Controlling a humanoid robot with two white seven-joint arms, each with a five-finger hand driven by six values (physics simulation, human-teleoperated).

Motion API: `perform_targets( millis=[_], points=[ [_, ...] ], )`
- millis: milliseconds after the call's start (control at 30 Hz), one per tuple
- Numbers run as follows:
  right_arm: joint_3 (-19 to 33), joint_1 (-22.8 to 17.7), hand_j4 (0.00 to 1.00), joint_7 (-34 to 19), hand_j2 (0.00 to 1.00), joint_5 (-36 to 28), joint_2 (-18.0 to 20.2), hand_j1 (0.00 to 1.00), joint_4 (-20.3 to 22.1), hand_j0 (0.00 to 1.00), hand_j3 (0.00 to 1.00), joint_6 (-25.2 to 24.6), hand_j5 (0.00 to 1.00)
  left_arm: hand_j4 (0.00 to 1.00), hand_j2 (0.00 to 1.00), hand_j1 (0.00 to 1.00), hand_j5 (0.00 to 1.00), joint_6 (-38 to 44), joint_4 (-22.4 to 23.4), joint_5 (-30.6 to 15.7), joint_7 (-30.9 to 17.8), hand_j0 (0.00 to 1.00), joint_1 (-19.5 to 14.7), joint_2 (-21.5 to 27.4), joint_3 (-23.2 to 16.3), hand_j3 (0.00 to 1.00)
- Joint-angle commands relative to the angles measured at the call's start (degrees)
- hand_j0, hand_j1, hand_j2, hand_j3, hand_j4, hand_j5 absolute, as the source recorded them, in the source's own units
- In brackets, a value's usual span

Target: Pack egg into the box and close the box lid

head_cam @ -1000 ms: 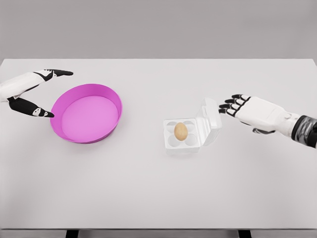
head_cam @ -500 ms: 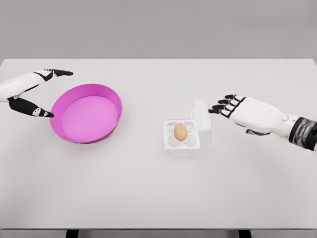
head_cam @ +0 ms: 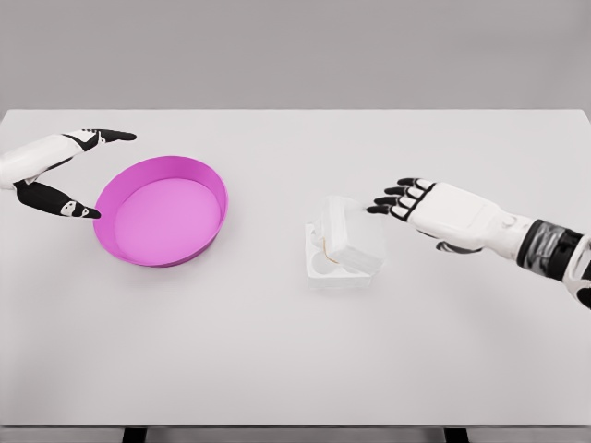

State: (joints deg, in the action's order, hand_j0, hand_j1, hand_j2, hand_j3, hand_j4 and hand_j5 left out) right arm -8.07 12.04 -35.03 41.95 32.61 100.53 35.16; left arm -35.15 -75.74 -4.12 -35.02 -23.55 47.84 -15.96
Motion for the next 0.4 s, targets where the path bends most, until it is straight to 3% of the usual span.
perform_targets(
  millis=[0, 100, 200, 367],
  points=[
    [-0.11, 0.00, 1.00, 0.03, 1.00, -0.29, -0.53, 1.00, 0.02, 1.00, 1.00, -0.16, 1.00, 1.00, 1.00, 1.00, 1.00, 0.15, -0.02, -0.45, 0.02, 1.00, 0.00, 0.06, -0.03, 1.00],
    [6.30, -0.35, 1.00, 0.03, 1.00, -3.63, -1.50, 1.00, -0.95, 1.00, 1.00, -0.16, 1.00, 1.00, 1.00, 1.00, 1.00, 0.15, -0.02, -0.45, 0.02, 1.00, 0.00, 0.06, -0.03, 1.00],
    [13.16, -0.70, 1.00, 0.03, 1.00, -5.30, -0.71, 1.00, -4.64, 1.00, 1.00, -0.16, 1.00, 1.00, 1.00, 1.00, 1.00, 0.15, -0.11, -0.54, 0.02, 1.00, 0.00, 0.06, -0.03, 1.00],
    [13.60, -0.88, 1.00, 0.03, 1.00, -5.39, -0.53, 1.00, -4.73, 1.00, 1.00, -0.16, 1.00, 1.00, 1.00, 1.00, 1.00, 0.15, -0.11, -0.02, 0.02, 1.00, 0.09, 0.06, -0.03, 1.00]
  ],
)
